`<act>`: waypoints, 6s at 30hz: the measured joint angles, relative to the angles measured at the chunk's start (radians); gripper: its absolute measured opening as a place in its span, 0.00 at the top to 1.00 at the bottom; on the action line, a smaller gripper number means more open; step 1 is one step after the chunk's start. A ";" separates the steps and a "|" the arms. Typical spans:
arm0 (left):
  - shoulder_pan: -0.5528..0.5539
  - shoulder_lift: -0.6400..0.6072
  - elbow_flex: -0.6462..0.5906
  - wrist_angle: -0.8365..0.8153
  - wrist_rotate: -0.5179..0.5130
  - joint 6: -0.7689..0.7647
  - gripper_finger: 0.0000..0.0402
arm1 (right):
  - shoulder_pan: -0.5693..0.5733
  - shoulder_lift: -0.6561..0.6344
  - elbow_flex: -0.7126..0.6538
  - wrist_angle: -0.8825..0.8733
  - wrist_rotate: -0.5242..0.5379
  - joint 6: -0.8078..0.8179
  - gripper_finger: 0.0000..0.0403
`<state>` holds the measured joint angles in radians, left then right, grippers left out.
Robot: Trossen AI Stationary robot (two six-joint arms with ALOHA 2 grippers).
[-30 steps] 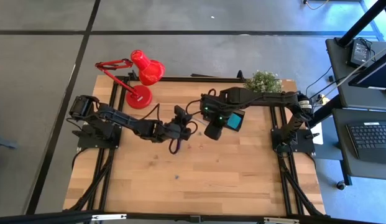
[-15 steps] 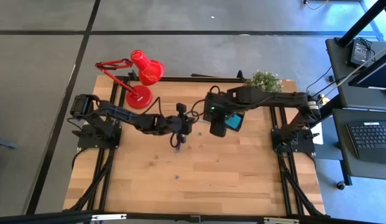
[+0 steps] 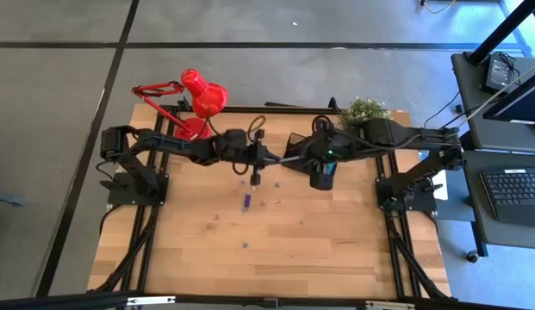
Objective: Pick and place office supplies into organizer
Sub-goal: Put the blue pencil into the black desk organizer, then put the blue eraser into the black desk organizer
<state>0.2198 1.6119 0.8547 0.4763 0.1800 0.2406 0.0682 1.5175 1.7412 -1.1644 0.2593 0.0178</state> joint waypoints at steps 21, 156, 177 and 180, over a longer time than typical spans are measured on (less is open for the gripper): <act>0.093 0.000 0.000 0.074 0.144 -0.018 0.95 | -0.068 -0.015 0.000 0.032 0.061 -0.183 0.51; 0.078 0.000 0.000 -0.062 0.083 -0.025 0.63 | -0.443 -0.310 -0.693 0.469 -0.044 -0.070 0.62; -0.129 0.000 0.000 -0.355 0.068 0.043 0.65 | 0.059 -0.356 -1.100 1.013 0.061 0.119 0.60; -0.153 0.000 0.035 -0.476 -0.004 0.006 0.66 | 0.091 -0.355 -1.205 1.148 0.107 0.163 0.60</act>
<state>0.0672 1.6119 0.8901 0.0002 0.1758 0.2469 0.1592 1.1622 0.5367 -0.0165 0.3667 0.1805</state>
